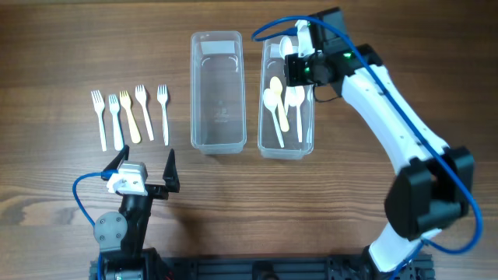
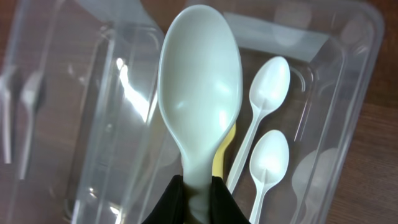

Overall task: Pack container
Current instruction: 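Carry the last white spoon into the right container and release, then lift the right gripper away to the right side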

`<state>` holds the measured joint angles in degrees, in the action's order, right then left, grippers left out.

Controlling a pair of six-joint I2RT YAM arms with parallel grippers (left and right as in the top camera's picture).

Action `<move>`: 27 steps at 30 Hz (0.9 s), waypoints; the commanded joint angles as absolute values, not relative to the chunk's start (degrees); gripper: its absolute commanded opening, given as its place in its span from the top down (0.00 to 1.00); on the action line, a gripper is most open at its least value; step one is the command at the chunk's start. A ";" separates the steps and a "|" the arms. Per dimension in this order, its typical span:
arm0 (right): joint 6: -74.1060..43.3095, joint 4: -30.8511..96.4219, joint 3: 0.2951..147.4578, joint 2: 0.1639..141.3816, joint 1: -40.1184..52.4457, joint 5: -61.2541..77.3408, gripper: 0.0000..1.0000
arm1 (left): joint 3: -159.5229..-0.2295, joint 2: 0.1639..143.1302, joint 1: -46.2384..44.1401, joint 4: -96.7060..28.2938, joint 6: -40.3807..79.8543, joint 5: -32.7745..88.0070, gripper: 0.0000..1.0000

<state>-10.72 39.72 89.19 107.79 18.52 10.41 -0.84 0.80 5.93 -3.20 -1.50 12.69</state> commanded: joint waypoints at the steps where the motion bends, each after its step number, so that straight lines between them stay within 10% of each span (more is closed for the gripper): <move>1: -11.94 38.96 89.23 110.21 18.79 8.95 0.96 | -0.32 0.43 5.61 -3.11 -2.79 12.53 0.00; 5: -11.94 38.46 89.23 110.26 18.81 8.97 0.95 | -0.32 0.43 5.61 -3.11 -2.81 12.53 0.00; 8: -11.92 38.81 89.23 110.26 18.81 8.95 0.51 | -0.32 0.43 5.61 -3.11 -2.79 12.53 0.00; 10: -10.76 38.79 89.30 109.93 18.79 9.04 0.39 | -0.32 0.43 5.61 -3.11 -2.79 12.53 0.00; 27: -3.64 49.91 95.57 91.70 -9.30 3.16 0.19 | -0.32 0.43 5.61 -3.11 -2.79 12.53 0.00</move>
<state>-8.16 47.88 95.31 91.83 -4.32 4.29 -0.84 0.80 5.93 -3.20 -1.50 12.69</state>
